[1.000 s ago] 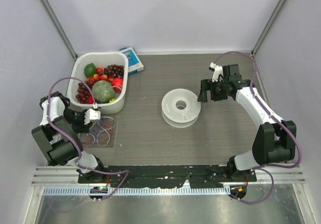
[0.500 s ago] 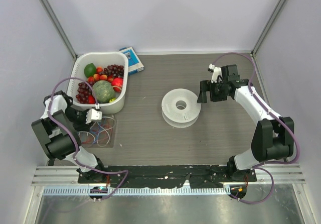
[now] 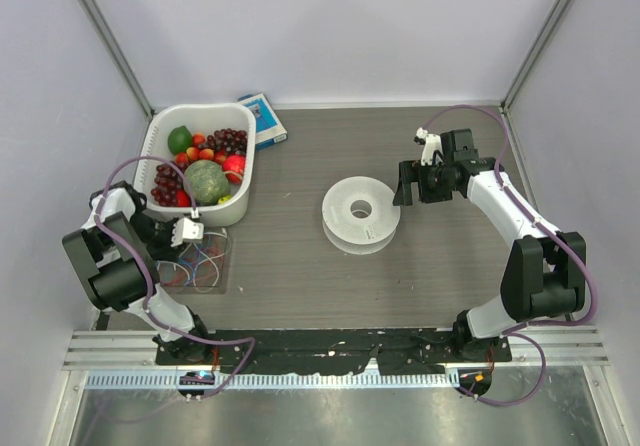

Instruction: Wrap the cables

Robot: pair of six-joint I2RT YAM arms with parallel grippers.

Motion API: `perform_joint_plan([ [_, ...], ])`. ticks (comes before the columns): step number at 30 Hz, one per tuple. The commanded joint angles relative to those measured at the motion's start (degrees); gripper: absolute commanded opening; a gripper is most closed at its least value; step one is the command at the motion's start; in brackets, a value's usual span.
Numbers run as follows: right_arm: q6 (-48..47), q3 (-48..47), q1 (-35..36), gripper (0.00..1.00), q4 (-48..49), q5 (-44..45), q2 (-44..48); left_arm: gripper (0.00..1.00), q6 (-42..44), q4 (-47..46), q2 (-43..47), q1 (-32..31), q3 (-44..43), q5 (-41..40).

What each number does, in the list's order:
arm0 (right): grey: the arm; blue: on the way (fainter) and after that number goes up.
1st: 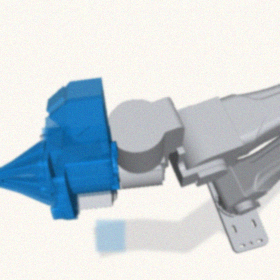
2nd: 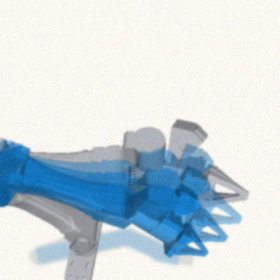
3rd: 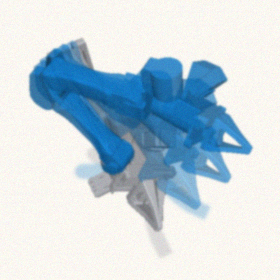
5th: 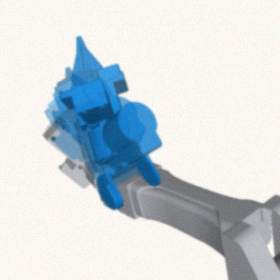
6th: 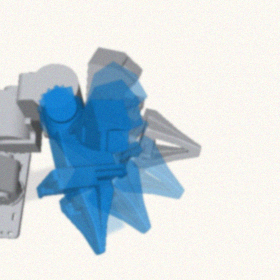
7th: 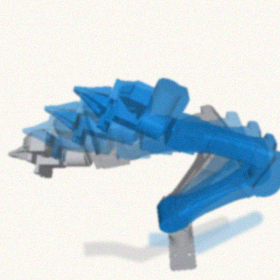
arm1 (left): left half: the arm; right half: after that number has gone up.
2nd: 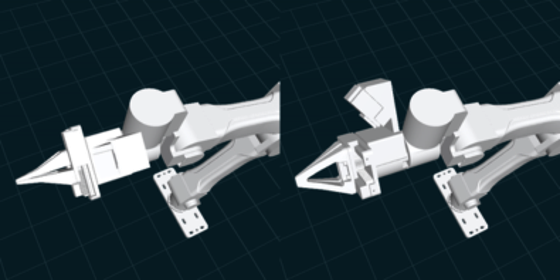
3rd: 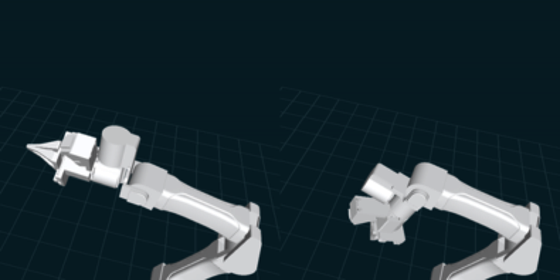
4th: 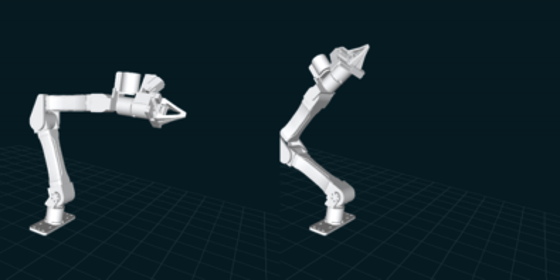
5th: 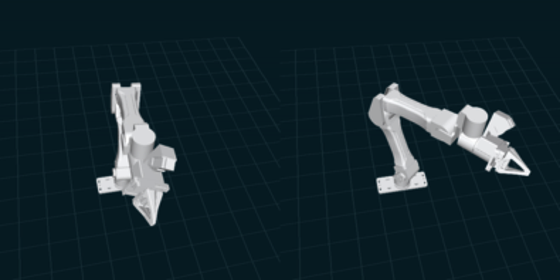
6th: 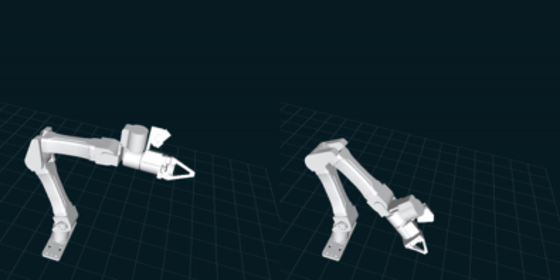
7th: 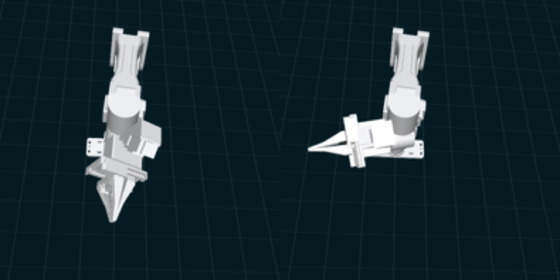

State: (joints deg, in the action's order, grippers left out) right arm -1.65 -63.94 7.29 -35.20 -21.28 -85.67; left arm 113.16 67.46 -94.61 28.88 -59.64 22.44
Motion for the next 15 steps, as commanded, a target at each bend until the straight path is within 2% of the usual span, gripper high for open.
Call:
perform_joint_plan([
  [1,-0.63,-0.31,0.27,0.88,0.48,0.18,-0.29,0.25,10.67,0.39,0.12,-0.14,0.22,-0.11],
  [6,-0.72,-0.31,0.27,0.88,0.48,0.62,-0.2,0.13,10.24,0.56,0.65,-0.14,0.32,-0.64],
  [12,-0.9,-1.27,0.27,0.88,-0.04,1.33,0.33,0.01,6.2,7.93,4.42,0.12,-5.22,2.08],
  [15,-1.69,-3.11,0.18,0.88,-0.74,1.42,0.5,0.0,3.57,11.46,9.16,0.3,-6.81,3.4],
])
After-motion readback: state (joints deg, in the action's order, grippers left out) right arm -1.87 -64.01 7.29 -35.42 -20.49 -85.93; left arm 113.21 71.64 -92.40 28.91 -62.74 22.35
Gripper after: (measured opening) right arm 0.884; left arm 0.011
